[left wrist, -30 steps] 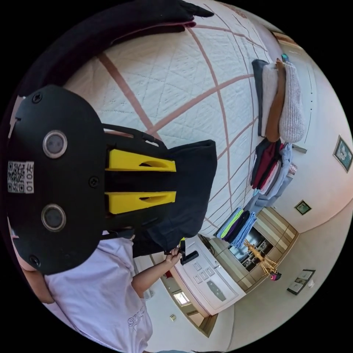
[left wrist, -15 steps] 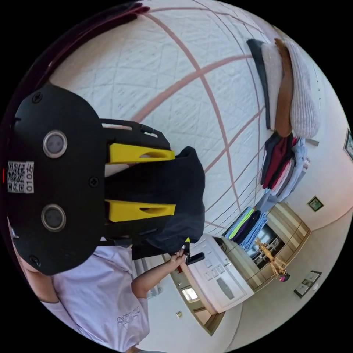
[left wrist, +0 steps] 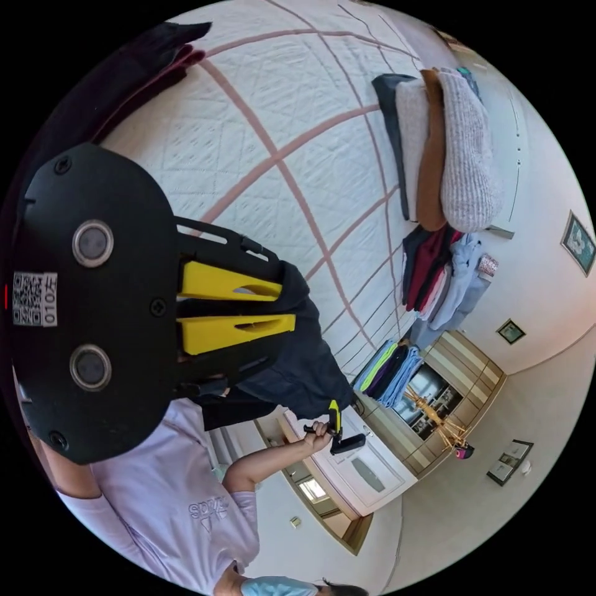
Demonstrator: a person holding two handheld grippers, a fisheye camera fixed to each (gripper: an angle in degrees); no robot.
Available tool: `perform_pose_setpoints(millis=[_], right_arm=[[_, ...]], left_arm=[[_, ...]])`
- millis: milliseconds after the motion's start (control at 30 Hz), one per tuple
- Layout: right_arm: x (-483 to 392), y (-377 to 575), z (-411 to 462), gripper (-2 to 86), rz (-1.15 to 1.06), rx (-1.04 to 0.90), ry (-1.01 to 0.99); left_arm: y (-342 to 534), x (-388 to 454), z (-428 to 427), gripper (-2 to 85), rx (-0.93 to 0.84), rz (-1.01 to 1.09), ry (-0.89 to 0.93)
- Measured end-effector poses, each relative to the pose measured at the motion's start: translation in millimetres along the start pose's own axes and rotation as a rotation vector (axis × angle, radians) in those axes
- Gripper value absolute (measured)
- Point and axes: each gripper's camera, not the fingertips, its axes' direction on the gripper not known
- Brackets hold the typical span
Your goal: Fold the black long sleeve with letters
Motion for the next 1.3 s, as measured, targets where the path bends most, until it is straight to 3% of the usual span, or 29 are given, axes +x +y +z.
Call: perform_pose_setpoints(millis=[133,267,433,533,667,733,833,900,967,1100,1300], right_arm=[[4.0,-35.0,-1.3,5.5,0.020,0.042,-0.002],[55.7,-52.5,52.6,6.0,0.260,-0.026,0.045],[30.1,-20.3,48.3,7.1,0.258,0.157,0.079],[-7.4,0.0,48.6,7.7,0.197,0.142,0.106],[-90.7,27.6,64.5,8.1,-0.047,0.244,0.060],[-127.9,31.3,86.3,7.9,-0.155,0.234,0.059],[-170.0,27.4,130.3,7.8,-0.224,0.171,0.124],[-177.9,17.0,164.0,8.3,-0.160,0.042,0.173],[-198.2,14.8,164.7,8.7,-0.160,0.061,0.194],[-302.0,8.4,166.1,12.2,-0.402,0.227,0.251],[-428.4,-34.7,261.7,20.8,-0.774,0.050,0.320]], left_arm=[[-24.9,-17.1,-16.2,8.0,0.092,-0.086,-0.041],[-32.5,-70.9,35.9,10.3,-0.041,-0.251,0.013],[7.6,-44.3,13.5,13.3,0.010,-0.285,-0.053],[44.2,-17.6,1.4,13.7,0.008,-0.301,-0.081],[65.2,39.4,0.8,13.1,0.002,-0.150,-0.349],[65.3,40.5,10.5,12.7,-0.008,-0.161,-0.398],[63.5,6.1,32.8,11.0,-0.026,-0.269,-0.173],[63.9,-4.2,49.2,8.8,-0.089,-0.273,-0.203],[64.8,2.4,43.3,7.3,-0.074,-0.236,-0.240],[77.4,8.7,19.7,6.7,-0.030,-0.225,-0.172],[104.2,27.5,-28.0,6.4,0.103,-0.199,-0.159]])
